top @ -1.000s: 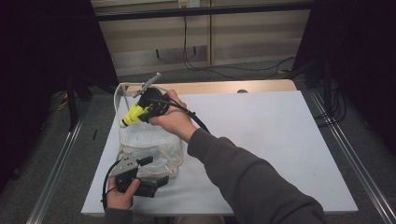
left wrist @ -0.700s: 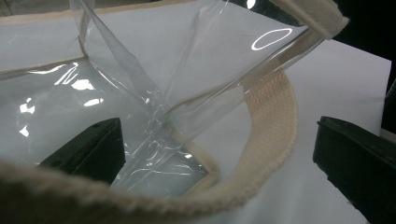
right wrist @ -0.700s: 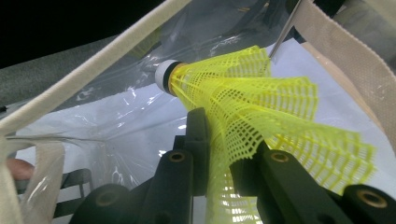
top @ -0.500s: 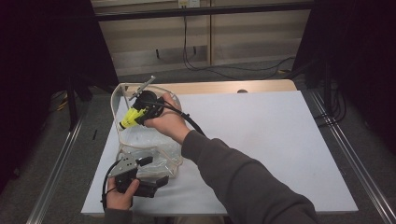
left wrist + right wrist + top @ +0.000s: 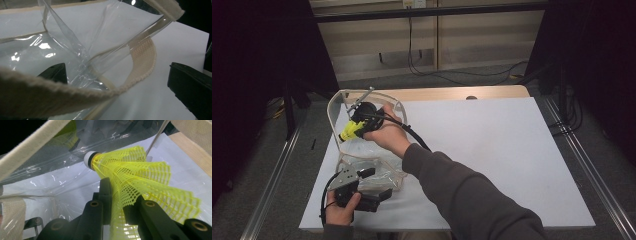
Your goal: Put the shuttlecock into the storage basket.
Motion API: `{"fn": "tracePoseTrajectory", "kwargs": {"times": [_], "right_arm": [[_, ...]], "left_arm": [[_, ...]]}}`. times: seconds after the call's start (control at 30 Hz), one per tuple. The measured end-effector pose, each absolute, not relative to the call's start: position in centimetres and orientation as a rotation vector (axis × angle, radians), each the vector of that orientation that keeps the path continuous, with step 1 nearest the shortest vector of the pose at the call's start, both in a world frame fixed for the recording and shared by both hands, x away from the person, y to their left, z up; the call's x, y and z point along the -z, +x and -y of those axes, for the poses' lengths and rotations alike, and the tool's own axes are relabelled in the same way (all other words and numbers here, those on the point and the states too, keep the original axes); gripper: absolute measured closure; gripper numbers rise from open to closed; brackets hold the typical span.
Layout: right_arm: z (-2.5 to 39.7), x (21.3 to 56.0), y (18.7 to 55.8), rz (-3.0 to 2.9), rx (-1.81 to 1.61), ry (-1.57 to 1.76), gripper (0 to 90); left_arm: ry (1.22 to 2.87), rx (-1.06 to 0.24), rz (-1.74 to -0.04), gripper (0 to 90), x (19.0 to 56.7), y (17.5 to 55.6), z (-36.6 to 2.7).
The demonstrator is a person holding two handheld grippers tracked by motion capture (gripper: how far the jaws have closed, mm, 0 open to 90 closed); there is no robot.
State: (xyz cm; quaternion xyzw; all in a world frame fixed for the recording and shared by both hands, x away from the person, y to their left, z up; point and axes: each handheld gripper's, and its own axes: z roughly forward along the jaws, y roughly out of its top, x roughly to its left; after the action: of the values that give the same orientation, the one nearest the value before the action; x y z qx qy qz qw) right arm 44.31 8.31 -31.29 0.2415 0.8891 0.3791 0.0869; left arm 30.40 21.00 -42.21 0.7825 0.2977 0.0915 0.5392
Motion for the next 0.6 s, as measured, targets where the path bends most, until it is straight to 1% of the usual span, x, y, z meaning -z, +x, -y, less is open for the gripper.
{"fn": "tracePoseTrajectory", "kwargs": {"times": [0.6], "right_arm": [[-8.9, 33.6, 44.1, -2.727, -1.051, 0.68, 78.8]], "left_arm": [[1.873, -0.225, -0.697, 2.4, 42.2, 30.4, -21.1]]}}
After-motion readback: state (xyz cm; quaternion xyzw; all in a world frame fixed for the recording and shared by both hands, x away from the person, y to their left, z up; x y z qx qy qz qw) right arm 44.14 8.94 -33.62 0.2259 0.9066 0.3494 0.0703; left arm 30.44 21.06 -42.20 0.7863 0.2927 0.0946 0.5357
